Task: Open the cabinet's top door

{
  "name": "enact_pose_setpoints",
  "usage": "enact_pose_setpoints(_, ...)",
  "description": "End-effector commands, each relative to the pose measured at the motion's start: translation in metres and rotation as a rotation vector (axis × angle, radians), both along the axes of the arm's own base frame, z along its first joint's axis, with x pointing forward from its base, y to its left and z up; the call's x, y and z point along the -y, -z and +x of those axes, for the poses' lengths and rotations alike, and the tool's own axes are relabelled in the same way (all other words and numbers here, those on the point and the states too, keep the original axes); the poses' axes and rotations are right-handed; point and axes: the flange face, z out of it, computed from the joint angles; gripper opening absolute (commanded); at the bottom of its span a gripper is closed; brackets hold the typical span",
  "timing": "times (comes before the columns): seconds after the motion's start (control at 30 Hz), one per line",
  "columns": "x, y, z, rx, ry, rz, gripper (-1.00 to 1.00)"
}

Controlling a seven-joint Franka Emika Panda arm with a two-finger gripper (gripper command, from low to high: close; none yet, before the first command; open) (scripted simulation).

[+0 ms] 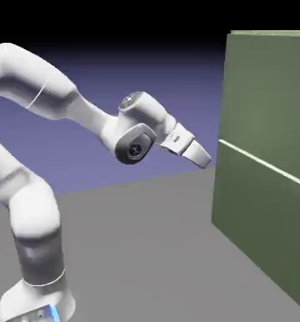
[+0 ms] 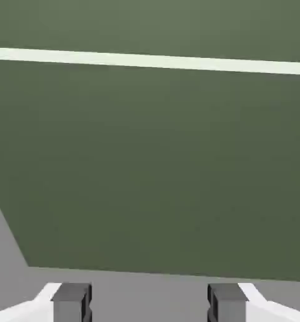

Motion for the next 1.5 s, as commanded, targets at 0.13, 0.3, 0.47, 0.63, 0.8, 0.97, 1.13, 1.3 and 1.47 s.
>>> enact_pose_setpoints(0.13, 0.004, -0.074, 0.005, 0.181, -0.042, 0.008, 0.0)
enact_pose_setpoints(0.3, 0.021, -0.139, 0.002, 0.349, -0.068, 0.023, 0.0)
enact_pose_setpoints(0.47, 0.051, -0.19, -0.004, 0.5, -0.079, 0.043, 0.0)
enact_pose_setpoints(0.63, 0.091, -0.224, -0.009, 0.625, -0.075, 0.064, 0.0)
enact_pose_setpoints(0.8, 0.139, -0.239, -0.007, 0.722, -0.06, 0.083, 0.0)
enact_pose_setpoints(0.97, 0.189, -0.233, 0.004, 0.784, -0.038, 0.096, 0.0)
enact_pose_setpoints(1.13, 0.237, -0.206, 0.024, 0.809, -0.016, 0.1, 0.0)
enact_pose_setpoints(1.3, 0.279, -0.16, 0.052, 0.796, 0.001, 0.093, 0.0)
enact_pose_setpoints(1.47, 0.312, -0.096, 0.085, 0.746, 0.006, 0.072, 0.0)
